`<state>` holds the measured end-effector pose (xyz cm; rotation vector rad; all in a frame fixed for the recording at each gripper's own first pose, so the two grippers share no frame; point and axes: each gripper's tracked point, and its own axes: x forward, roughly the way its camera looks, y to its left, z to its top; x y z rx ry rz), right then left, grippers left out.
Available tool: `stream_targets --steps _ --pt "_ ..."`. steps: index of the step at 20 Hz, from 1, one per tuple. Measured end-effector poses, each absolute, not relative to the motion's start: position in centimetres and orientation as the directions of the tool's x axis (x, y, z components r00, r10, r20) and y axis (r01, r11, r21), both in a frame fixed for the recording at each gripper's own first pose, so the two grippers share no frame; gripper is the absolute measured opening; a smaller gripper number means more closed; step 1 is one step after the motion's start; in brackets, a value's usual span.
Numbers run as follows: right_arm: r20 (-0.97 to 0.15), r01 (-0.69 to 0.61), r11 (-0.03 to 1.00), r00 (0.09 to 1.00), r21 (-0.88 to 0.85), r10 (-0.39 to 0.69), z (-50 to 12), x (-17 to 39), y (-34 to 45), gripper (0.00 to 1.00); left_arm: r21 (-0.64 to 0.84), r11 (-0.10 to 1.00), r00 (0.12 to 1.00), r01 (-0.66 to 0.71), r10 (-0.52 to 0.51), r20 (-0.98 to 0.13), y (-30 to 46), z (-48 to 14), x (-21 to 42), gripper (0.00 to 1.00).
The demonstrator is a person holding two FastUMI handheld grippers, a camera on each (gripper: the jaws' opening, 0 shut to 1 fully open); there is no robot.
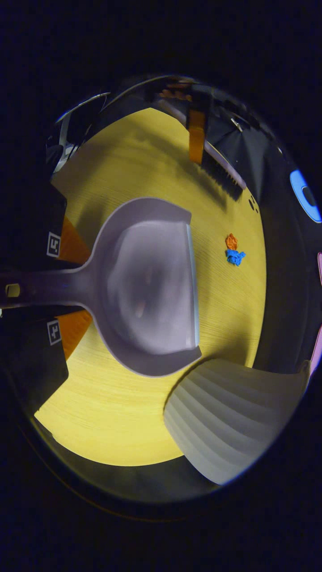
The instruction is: Pick up the small broom and dustpan from the desktop, sweep the trash into the dustpan with the broom, and then empty the trash into the garbage bin.
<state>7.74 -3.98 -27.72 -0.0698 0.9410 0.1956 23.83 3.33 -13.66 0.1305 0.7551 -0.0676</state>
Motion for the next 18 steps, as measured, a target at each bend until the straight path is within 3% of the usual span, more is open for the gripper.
stream_targets --steps 1,5,9,13,14,18 --pt "-0.804 -0.213 0.977 0.578 0.021 0.143 -27.3 7.9 -4.4 0.35 0.116 0.985 0.721 0.127 -0.011 -0.692 3.2 -13.4 25.3 0.25" --pt "-0.803 -0.274 0.962 0.576 -0.012 0.154 -26.6 8.2 -6.3 0.35 0.233 0.943 0.696 0.237 0.002 -0.718 2.4 -13.0 31.1 0.25" --pt "-0.826 -0.316 0.949 0.537 -0.01 0.17 -27.6 7.5 -7.5 0.35 0.407 0.833 0.685 0.375 0.048 -0.727 1.4 -12.3 35.9 0.26" --pt "-0.842 -0.366 0.93 0.508 -0.02 0.182 -28.5 7.0 -7.8 0.35 0.433 0.745 0.654 0.507 -0.006 -0.756 -1.0 -12.9 38.1 0.26" --pt "-0.841 -0.377 0.926 0.506 -0.016 0.191 -28.6 7.1 -7.6 0.31 0.429 0.727 0.645 0.536 -0.025 -0.764 -1.7 -13.2 38.1 0.27" --pt "-0.838 -0.441 0.897 0.501 -0.031 0.217 -27.7 6.3 -5.7 0.36 0.396 0.618 0.569 0.679 -0.101 -0.816 -4.0 -14.3 36.2 0.25"
